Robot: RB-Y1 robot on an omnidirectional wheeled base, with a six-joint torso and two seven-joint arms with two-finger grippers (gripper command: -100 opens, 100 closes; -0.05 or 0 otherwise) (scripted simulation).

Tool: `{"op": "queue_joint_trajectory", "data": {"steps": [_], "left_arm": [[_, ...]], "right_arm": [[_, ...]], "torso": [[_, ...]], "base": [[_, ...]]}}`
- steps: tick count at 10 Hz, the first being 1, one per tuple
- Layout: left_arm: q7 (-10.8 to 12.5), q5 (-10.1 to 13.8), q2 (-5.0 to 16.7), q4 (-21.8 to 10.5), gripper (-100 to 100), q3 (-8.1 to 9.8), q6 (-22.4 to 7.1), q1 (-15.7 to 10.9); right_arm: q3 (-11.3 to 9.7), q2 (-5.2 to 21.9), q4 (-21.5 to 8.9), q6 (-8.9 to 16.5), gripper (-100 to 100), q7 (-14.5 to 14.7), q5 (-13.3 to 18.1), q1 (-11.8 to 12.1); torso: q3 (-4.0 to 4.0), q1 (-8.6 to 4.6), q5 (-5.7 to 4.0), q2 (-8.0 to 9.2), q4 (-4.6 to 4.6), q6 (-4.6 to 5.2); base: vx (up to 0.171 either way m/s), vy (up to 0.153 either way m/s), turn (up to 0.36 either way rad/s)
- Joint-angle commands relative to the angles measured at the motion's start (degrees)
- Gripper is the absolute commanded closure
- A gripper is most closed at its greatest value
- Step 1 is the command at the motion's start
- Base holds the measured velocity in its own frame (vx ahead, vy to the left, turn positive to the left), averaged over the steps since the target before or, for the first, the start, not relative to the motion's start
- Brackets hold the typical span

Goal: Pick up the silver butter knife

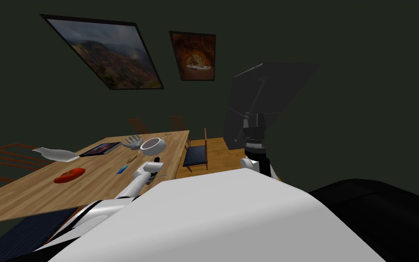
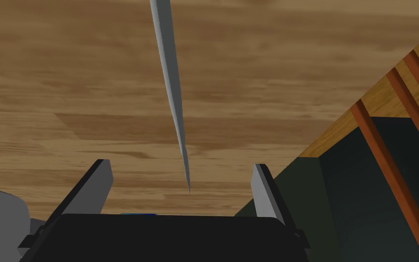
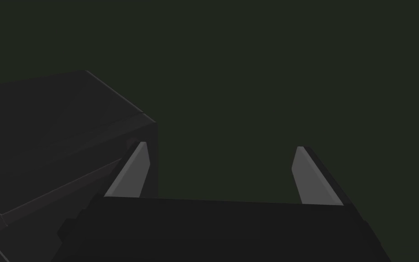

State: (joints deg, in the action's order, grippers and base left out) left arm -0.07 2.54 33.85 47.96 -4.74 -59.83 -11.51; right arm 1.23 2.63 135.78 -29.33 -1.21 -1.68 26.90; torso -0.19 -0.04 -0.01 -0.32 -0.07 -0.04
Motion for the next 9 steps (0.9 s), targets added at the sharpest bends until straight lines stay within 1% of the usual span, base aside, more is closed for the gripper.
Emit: {"op": "queue_joint_trajectory", "data": {"steps": [1, 2, 3, 4, 6, 7, 8, 9], "left_arm": [[0.0, 0.0, 0.0, 0.0, -100, 0.00, 0.0, 0.0], [0.0, 0.0, 0.0, -0.1, 0, 0.01, -0.1, 0.0], [0.3, -0.6, -0.5, -1.6, -100, 0.14, 1.9, 0.4], [0.4, -0.7, -0.6, -2.0, -100, 0.17, 2.4, 0.5], [0.8, -1.4, -1.2, -3.8, -100, 0.33, 4.8, 1.0], [0.7, -1.3, -1.1, -3.5, -100, 0.23, 4.1, 0.8], [0.8, -1.3, -1.2, -3.6, 100, 0.23, 4.4, 0.9], [0.8, -1.3, -1.2, -3.6, 100, 0.23, 4.4, 0.9]], "right_arm": [[0.0, 0.0, 0.0, 0.0, 0, 0.0, 0.0, 0.0], [0.0, 0.0, 0.0, 0.0, 0, 0.0, 0.0, 0.0], [0.0, 0.0, 0.0, 0.0, 0, 0.0, 0.0, 0.0], [0.0, 0.0, 0.0, 0.0, 0, 0.0, 0.0, 0.0], [0.0, 0.0, 0.0, 0.0, 0, 0.0, 0.0, 0.0], [0.0, 0.0, 0.0, 0.0, 0, 0.0, 0.0, 0.0], [0.0, 0.0, 0.0, 0.0, 0, 0.0, 0.0, 0.0], [0.0, 0.0, 0.0, 0.0, 0, 0.0, 0.0, 0.0]], "torso": [[0.00, 0.00, 0.00, 0.00, 0.00, 0.00], [0.09, 0.00, 0.00, 0.16, 0.03, 0.00], [0.16, 0.01, 0.00, 0.28, 0.06, -0.01], [0.16, 0.07, 0.01, 0.28, 0.06, -0.02], [0.12, 0.13, 0.03, 0.21, 0.05, -0.01], [0.11, 0.15, 0.04, 0.19, 0.04, -0.02], [0.14, 0.09, 0.02, 0.25, 0.06, 0.00], [0.18, 0.04, 0.01, 0.31, 0.07, -0.01]], "base": [[0.031, -0.004, -0.002], [0.007, 0.000, 0.000], [0.022, 0.018, 0.005], [0.039, 0.033, 0.005], [0.046, 0.033, 0.003], [0.022, 0.018, 0.001], [0.000, 0.000, 0.000], [0.000, 0.002, 0.019]]}}
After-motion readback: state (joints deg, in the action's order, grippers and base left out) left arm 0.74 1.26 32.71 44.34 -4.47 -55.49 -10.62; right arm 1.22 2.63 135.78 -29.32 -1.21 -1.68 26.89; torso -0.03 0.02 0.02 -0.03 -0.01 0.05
